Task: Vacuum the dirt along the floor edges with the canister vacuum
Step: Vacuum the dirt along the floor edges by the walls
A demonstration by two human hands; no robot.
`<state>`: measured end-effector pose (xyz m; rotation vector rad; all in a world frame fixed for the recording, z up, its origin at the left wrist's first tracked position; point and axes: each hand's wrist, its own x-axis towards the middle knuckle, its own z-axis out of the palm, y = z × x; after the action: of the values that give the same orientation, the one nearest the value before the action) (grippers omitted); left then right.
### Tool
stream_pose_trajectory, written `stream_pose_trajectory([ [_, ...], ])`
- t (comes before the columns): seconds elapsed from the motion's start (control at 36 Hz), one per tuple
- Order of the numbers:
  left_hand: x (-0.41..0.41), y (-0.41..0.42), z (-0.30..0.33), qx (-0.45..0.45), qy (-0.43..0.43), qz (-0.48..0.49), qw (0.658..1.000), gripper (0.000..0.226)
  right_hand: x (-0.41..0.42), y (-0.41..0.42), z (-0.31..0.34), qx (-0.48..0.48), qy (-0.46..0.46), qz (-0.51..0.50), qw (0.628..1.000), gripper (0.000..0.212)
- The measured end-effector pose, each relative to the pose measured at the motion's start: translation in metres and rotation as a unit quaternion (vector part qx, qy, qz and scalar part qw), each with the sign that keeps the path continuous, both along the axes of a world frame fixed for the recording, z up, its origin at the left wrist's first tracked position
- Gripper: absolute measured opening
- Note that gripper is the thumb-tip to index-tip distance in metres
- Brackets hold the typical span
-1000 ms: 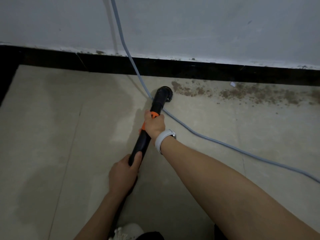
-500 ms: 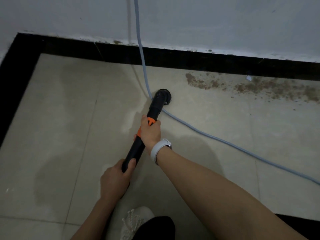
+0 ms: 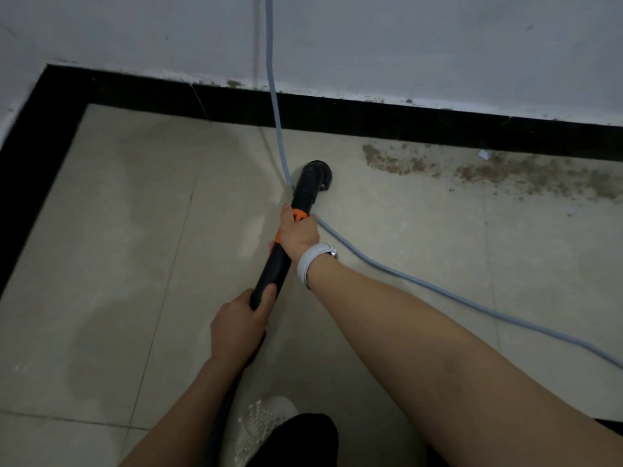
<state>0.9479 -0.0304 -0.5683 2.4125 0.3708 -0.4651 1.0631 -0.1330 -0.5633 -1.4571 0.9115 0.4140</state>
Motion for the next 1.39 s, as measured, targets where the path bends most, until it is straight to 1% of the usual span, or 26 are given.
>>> stream_pose_trajectory([
  [0.31,0.031,-0.045,-0.008,-0.042,0.000,-0.043,0.998,0.056,0.026,-0.050,-0.005,-0.072,-0.001,-0.039,0.997,0.051],
  [0.44,0.042,-0.056,-0.008,-0.030,0.000,-0.071,0.997,0.057,0.029,-0.074,-0.002,-0.054,0.011,-0.041,0.998,0.046],
  [0.56,0.048,-0.066,-0.009,-0.023,0.001,-0.087,0.996,0.056,0.029,-0.084,0.000,-0.079,0.011,-0.049,0.996,0.053],
  [0.67,0.047,-0.074,-0.010,-0.009,-0.006,-0.105,0.994,0.054,0.027,-0.092,-0.007,-0.096,0.005,-0.067,0.993,0.055],
  [0.83,0.048,-0.082,-0.013,0.018,0.012,-0.165,0.986,0.056,0.019,-0.105,-0.018,-0.083,0.008,-0.089,0.993,0.060],
  [0.92,0.047,-0.089,-0.010,0.017,0.024,-0.182,0.983,0.057,0.014,-0.117,-0.014,-0.057,0.020,-0.106,0.993,0.052],
  [0.97,0.050,-0.093,-0.007,0.012,0.050,-0.189,0.981,0.060,0.012,-0.125,-0.011,-0.039,0.024,-0.112,0.993,0.047],
  [1.03,0.054,-0.098,-0.003,-0.009,0.082,-0.187,0.979,0.062,0.012,-0.131,-0.010,-0.035,0.023,-0.115,0.992,0.050],
  [1.08,0.056,-0.103,0.001,-0.020,0.097,-0.190,0.977,0.061,0.012,-0.138,-0.011,-0.028,0.023,-0.119,0.992,0.055],
  [1.17,0.054,-0.115,0.004,0.002,0.100,-0.185,0.978,0.059,0.008,-0.150,-0.017,-0.001,0.017,-0.133,0.991,0.046],
  [1.22,0.048,-0.124,0.002,0.036,0.087,-0.170,0.981,0.059,0.005,-0.156,-0.022,-0.008,0.011,-0.144,0.989,0.049],
  [1.28,0.042,-0.131,-0.001,0.079,0.053,-0.159,0.983,0.059,0.003,-0.157,-0.028,-0.019,0.010,-0.151,0.988,0.052],
  [1.33,0.038,-0.133,0.000,0.111,0.029,-0.151,0.982,0.054,0.002,-0.157,-0.030,-0.018,0.008,-0.156,0.988,0.043],
  [1.39,0.037,-0.131,0.002,0.124,0.011,-0.138,0.983,0.049,0.001,-0.157,-0.030,-0.019,0.002,-0.154,0.988,0.036],
])
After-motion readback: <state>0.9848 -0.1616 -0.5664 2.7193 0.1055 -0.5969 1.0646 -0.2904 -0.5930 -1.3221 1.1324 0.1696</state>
